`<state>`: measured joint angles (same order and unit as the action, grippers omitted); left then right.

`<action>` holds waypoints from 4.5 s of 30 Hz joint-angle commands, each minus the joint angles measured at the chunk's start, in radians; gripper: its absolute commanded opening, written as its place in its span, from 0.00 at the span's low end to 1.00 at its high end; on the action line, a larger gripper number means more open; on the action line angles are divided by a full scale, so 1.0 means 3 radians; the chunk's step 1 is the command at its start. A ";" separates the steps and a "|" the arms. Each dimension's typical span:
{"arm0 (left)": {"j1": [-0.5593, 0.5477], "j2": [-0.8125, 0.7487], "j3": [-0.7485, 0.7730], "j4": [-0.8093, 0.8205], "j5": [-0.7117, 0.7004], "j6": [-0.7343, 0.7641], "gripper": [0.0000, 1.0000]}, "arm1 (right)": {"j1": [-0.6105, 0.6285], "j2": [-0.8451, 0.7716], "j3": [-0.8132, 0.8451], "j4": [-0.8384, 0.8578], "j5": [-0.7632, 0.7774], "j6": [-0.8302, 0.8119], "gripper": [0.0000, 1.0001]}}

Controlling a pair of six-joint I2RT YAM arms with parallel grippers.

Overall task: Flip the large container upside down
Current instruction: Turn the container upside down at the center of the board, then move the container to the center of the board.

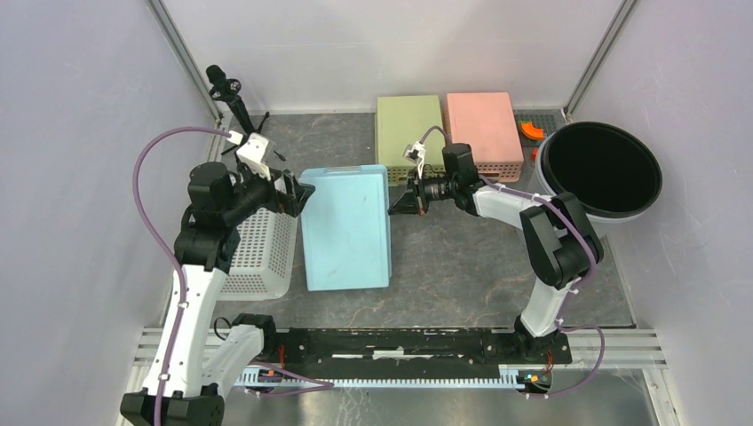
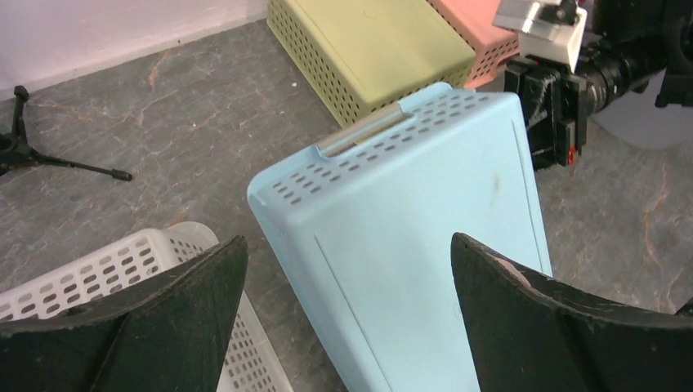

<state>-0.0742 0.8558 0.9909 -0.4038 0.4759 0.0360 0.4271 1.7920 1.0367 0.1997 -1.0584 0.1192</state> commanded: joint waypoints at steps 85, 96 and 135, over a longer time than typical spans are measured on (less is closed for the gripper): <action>0.0032 -0.0131 -0.0415 -0.0989 -0.0591 0.0969 1.00 | 0.0799 -0.2066 -0.0855 -0.1036 0.1016 -0.2891 0.71; 0.0017 0.0283 -0.0358 -0.0794 -0.0558 0.0640 1.00 | 0.1194 -0.2188 -0.1298 -0.0837 0.1074 -0.3270 0.85; -0.0216 0.0967 -0.0325 -0.0263 -0.0827 0.0523 1.00 | 0.1256 -0.2212 -0.1477 -0.0970 0.0982 -0.3684 0.93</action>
<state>-0.1352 1.1942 0.8726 -0.5236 0.3286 0.2138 0.7967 1.1267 0.5976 -0.0948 -0.7403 -0.9581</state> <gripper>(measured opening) 0.994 0.932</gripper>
